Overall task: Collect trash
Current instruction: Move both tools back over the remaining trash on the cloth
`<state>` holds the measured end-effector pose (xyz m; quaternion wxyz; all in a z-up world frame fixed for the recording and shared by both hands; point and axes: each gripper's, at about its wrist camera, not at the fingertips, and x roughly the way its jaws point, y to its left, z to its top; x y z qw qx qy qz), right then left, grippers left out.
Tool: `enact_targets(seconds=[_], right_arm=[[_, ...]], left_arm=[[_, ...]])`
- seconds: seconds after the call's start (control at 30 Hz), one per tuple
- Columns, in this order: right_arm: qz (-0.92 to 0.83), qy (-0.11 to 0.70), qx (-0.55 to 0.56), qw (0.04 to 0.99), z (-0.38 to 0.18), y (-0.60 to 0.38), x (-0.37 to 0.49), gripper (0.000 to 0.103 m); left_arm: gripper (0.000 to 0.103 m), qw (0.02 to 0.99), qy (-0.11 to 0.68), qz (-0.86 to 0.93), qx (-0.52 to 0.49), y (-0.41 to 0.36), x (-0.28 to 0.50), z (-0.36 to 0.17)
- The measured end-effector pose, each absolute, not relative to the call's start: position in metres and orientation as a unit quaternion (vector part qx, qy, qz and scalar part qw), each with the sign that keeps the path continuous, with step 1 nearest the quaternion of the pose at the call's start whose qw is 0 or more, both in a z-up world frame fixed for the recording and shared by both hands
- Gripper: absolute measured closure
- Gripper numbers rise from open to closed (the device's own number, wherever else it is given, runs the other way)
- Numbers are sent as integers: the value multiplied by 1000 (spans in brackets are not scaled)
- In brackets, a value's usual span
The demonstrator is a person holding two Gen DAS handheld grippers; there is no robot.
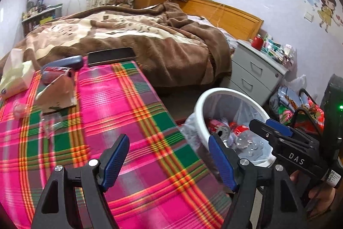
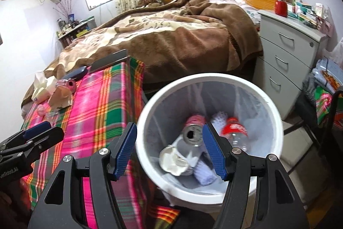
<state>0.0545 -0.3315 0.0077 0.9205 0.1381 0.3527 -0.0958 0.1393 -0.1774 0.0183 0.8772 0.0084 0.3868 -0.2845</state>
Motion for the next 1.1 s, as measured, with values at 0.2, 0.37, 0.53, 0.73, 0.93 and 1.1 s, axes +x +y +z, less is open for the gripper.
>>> enact_targets(seconds=[0.2,0.37,0.53,0.73,0.93,1.1], right_arm=[[-65,353,128,925,8,-308,68,38],[-37,354,120,927,7,-289,81,38],[-17,358,106,928,7,-271,97,38],[7,365,92,927,5,-254,117,38],[24,372,85,924,3,-240,136,38],[31,376,80,923,2,-233,145,38]], left_arm=[[27,892,379,-245,-2,-138,146,20],[27,904,374,-206,-8,-102,155,20],[27,909,376,-179,-16,-72,166,16],[27,913,379,-154,-18,-43,183,9],[27,909,394,-135,-21,-24,209,-4],[27,905,401,-140,-13,-19,228,-14]])
